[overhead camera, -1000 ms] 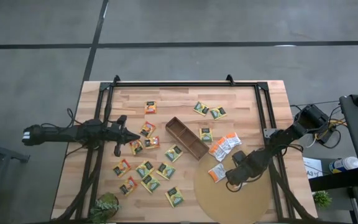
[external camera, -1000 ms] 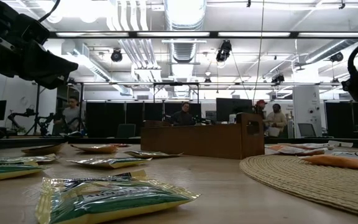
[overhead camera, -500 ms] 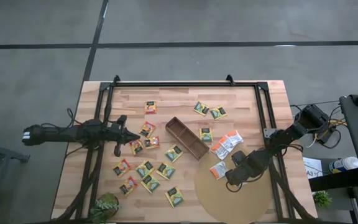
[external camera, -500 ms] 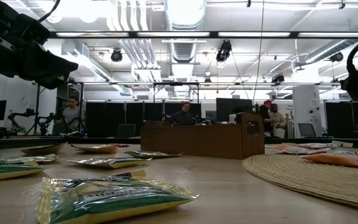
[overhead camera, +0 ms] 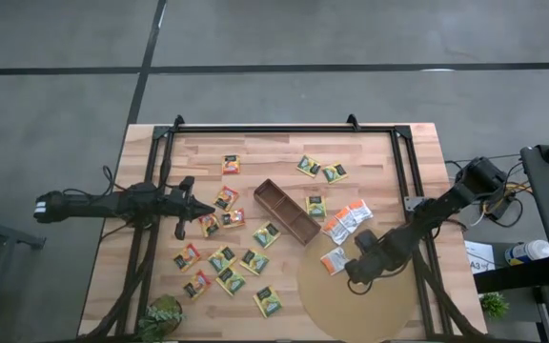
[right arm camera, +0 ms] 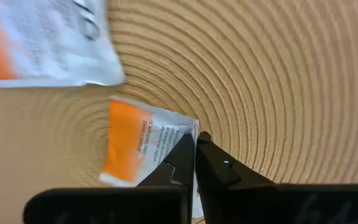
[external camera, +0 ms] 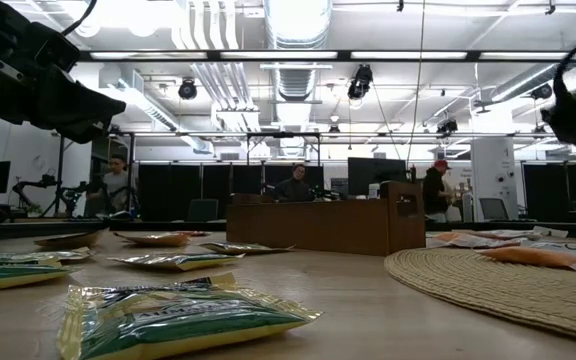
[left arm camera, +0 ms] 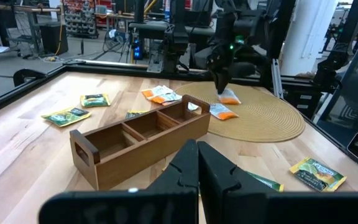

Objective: Pick & Place Tea
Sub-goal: Put the white tea bag into the right section of the wooden organizer

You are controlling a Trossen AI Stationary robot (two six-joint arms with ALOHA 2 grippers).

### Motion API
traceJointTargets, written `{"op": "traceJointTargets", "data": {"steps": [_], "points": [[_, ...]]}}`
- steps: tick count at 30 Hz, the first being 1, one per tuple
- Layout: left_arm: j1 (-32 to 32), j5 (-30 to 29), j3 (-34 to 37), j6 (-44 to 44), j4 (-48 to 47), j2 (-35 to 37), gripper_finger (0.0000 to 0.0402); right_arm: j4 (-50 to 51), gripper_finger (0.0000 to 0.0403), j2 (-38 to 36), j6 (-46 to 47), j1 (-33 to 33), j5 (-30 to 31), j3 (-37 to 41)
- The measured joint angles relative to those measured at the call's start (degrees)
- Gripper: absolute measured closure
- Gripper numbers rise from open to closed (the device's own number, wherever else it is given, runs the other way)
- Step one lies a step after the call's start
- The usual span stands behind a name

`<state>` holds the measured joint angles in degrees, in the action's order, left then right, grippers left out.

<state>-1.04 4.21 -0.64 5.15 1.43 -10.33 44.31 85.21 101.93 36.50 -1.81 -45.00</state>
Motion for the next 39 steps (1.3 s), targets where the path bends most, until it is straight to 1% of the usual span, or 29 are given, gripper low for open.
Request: {"op": "traceJointTargets", "data": {"steps": [5, 9, 11, 14, 19, 23, 28, 32, 39], "points": [[0.01, 0.01, 0.0, 0.02, 0.0, -0.02, 0.0402, 9.37, 0.0395, -2.26, -3.46, -1.4, 4.2, -5.07], [0.02, 0.0, -0.02, 0.02, 0.0, -0.02, 0.0402, 16.21, 0.0395, -3.41, -9.56, -4.08, 6.41, -9.36], [0.01, 0.0, 0.0, 0.02, 0.0, -0.02, 0.0402, 18.41, 0.0395, -3.43, -13.56, -6.01, 6.58, -11.47], [0.01, 0.02, -0.01, 0.02, 0.0, -0.02, 0.0402, 20.17, 0.0395, -3.35, -20.03, -8.96, 7.27, -14.34], [0.01, 0.01, 0.0, 0.01, 0.0, -0.01, 0.0402, 20.37, 0.0395, -3.3, -30.68, -14.68, 9.31, -19.18], [0.0, 0.0, 0.0, 0.0, 0.0, -0.01, 0.0402, 20.37, 0.0395, -3.24, -37.91, -19.76, 9.51, -22.36], [0.02, 0.01, -0.02, 0.0, -0.02, 0.0, 0.0402, 23.09, 0.0395, 0.36, -46.29, -25.02, 9.32, -27.27], [0.01, 0.02, -0.01, 0.0, -0.02, -0.08, 0.0402, 23.26, 0.0395, 3.55, -52.59, -28.02, 9.29, -31.31], [0.0, 0.0, 0.0, 0.02, -0.02, -0.09, 0.0402, 23.26, 0.0395, 10.2, -58.74, -31.19, 8.78, -38.15]]}}
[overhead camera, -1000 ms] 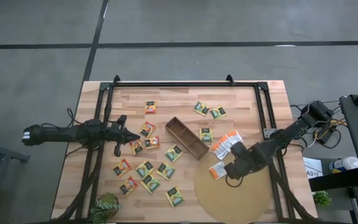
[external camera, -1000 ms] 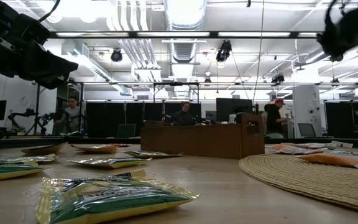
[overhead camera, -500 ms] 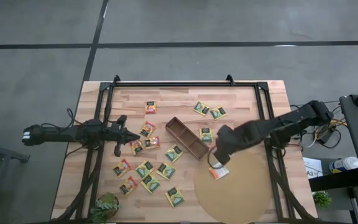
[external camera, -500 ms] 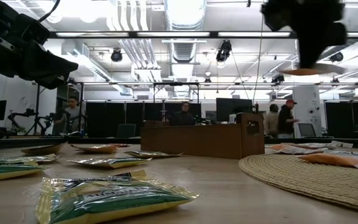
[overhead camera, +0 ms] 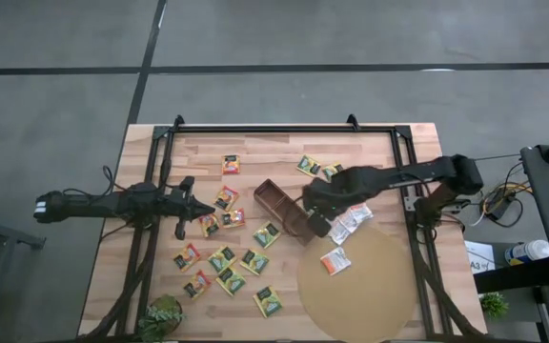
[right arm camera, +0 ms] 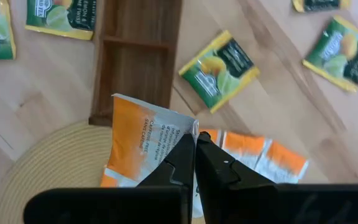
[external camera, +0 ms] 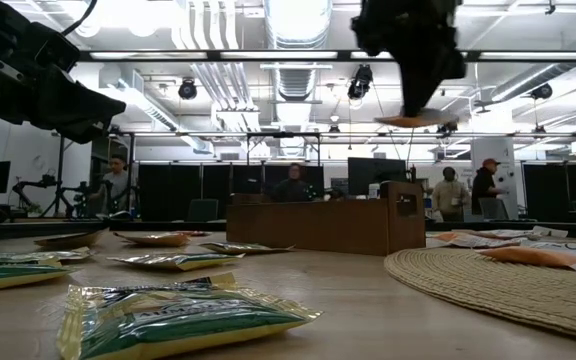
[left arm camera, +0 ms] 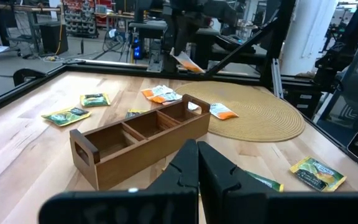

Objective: Pick & Place Tea
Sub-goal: Put the white tea bag into the right section of the wooden organizer

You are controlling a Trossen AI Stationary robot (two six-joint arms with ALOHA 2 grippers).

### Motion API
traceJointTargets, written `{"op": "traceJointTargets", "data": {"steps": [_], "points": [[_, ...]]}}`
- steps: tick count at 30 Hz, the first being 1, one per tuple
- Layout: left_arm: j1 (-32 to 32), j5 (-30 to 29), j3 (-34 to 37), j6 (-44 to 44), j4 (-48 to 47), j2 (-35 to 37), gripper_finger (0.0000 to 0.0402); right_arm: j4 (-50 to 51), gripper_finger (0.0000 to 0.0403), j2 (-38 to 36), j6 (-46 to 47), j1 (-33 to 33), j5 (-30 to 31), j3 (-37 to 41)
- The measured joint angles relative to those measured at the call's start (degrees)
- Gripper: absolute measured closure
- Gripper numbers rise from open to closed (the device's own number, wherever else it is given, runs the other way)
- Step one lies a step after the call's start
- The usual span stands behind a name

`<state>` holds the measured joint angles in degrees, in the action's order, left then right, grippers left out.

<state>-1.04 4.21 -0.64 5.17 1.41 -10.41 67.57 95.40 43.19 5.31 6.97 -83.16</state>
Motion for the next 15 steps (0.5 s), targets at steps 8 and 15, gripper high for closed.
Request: {"op": "traceJointTargets", "data": {"steps": [8, 15], "points": [[0.0, 0.0, 0.0, -0.02, 0.0, -0.02, 0.0402, 3.54, 0.0395, 9.1, -3.64, -2.04, -1.41, -7.66], [0.0, 0.01, 0.0, -0.02, 0.01, -0.03, 0.0402, 9.57, 0.0395, 14.7, -5.38, -2.75, -0.94, -13.33]]}}
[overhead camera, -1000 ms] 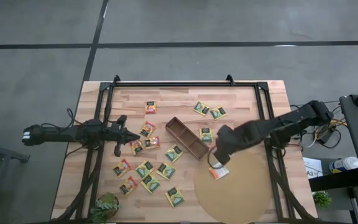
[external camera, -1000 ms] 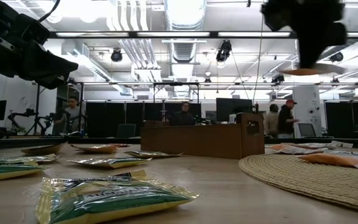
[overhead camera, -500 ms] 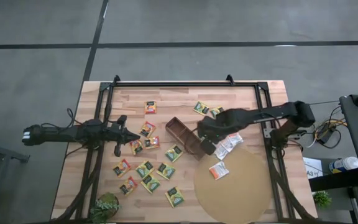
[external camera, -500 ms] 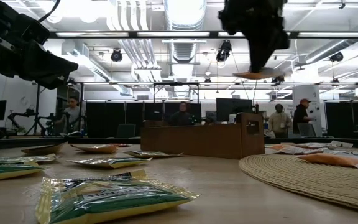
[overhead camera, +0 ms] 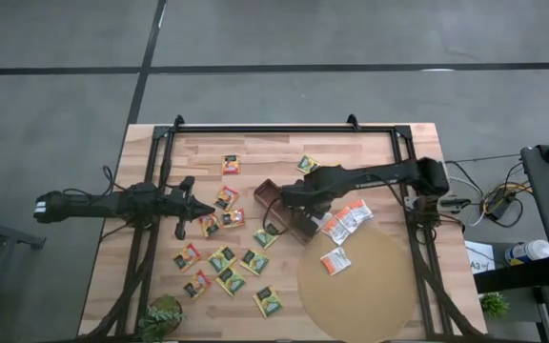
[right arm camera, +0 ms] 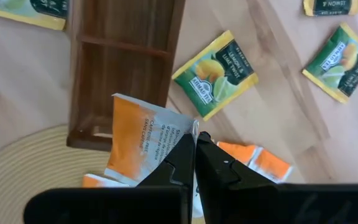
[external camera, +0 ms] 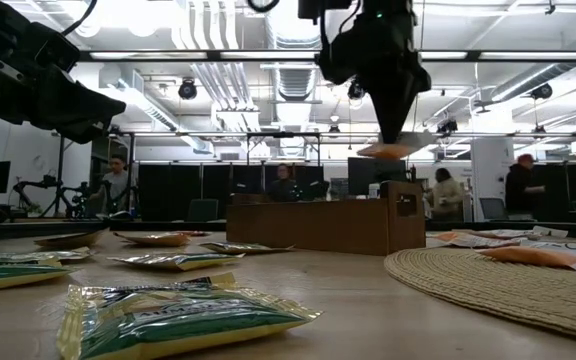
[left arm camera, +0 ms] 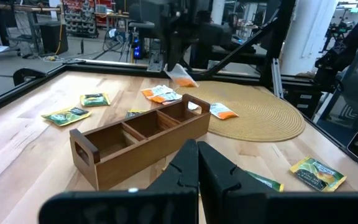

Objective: Pick & Place Tea
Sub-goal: Put the white tea bag into the right section of the wooden organizer

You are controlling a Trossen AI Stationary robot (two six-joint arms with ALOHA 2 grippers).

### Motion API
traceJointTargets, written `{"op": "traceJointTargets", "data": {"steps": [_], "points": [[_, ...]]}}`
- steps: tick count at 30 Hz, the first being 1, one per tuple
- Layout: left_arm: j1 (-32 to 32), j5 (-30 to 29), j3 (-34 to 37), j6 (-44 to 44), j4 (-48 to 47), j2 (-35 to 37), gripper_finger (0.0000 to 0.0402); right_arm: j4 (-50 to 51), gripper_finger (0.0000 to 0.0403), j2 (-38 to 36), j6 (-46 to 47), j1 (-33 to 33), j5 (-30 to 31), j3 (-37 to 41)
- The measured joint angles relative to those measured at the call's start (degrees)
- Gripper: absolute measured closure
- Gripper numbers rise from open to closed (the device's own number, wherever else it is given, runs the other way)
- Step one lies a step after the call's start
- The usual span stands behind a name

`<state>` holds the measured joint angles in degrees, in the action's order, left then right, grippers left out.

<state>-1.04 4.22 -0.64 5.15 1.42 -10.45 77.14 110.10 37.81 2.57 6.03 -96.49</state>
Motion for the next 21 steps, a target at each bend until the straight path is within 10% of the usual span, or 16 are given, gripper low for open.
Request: {"op": "traceJointTargets", "data": {"steps": [21], "points": [[0.02, -0.01, 0.0, 0.01, 0.0, -0.01, 0.0402, 12.88, 0.0395, 17.1, -3.48, -1.81, 3.14, -19.98]]}}
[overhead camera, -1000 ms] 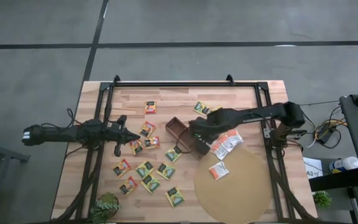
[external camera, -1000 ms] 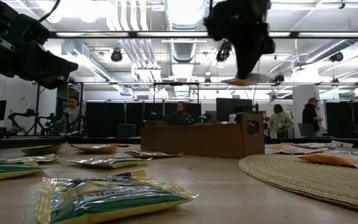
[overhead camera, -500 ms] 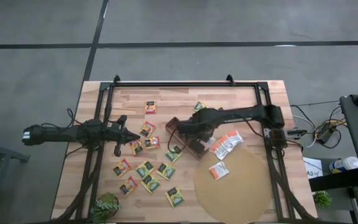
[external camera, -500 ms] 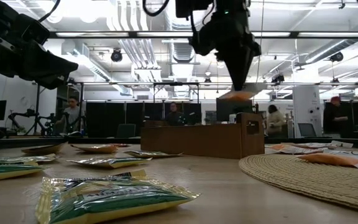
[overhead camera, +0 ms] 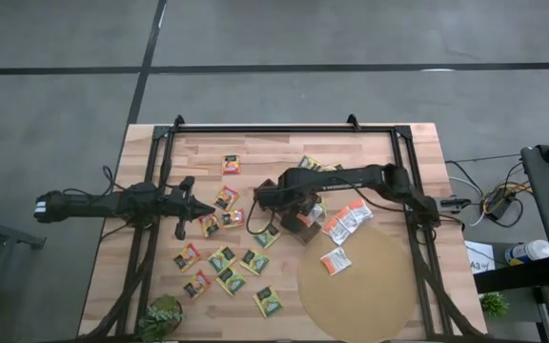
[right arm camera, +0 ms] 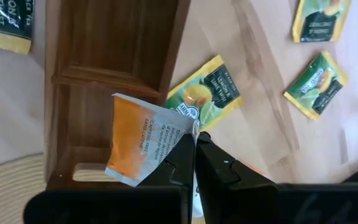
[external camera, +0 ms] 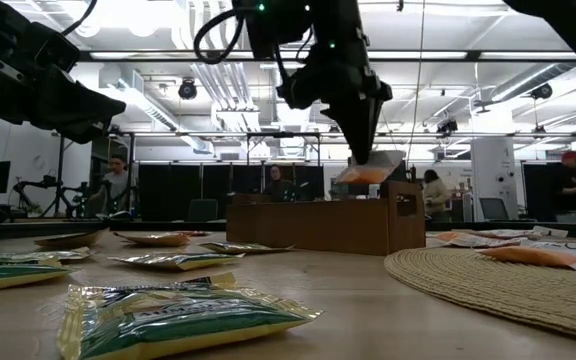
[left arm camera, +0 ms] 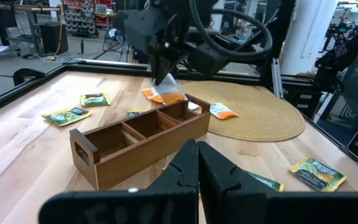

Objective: Pick & Place Tea
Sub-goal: Put the white tea bag into the right section of the wooden organizer

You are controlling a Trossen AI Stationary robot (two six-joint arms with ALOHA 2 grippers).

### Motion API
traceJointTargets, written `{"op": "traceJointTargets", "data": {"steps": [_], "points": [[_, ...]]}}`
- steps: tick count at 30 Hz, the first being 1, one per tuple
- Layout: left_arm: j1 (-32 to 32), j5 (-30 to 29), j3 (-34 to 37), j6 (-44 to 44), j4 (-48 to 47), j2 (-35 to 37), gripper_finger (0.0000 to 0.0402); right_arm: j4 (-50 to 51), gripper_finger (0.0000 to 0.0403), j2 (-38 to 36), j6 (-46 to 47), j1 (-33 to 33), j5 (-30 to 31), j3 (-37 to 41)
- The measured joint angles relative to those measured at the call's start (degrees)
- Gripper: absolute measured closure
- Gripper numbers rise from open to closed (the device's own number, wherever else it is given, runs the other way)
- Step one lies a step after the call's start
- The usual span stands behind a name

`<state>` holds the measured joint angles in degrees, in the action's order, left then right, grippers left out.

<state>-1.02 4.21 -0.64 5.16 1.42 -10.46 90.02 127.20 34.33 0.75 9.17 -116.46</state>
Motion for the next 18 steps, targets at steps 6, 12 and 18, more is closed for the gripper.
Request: {"op": "traceJointTargets", "data": {"steps": [6, 12, 18], "points": [[-0.01, 0.02, 0.0, 0.0, 0.0, 0.0, 0.0402, 0.02, 0.0395, 1.31, 0.09, -0.07, -0.13, 0.48], [0.0, 0.02, -0.02, -0.01, -0.01, 0.0, 0.0402, 0.0, 0.0395, 1.33, 0.21, -0.02, -1.3, 0.59], [0.0, 0.01, 0.0, 0.01, -0.01, 0.0, 0.0402, 0.02, 0.0395, 1.33, 0.2, -0.02, -3.19, 1.79]]}}
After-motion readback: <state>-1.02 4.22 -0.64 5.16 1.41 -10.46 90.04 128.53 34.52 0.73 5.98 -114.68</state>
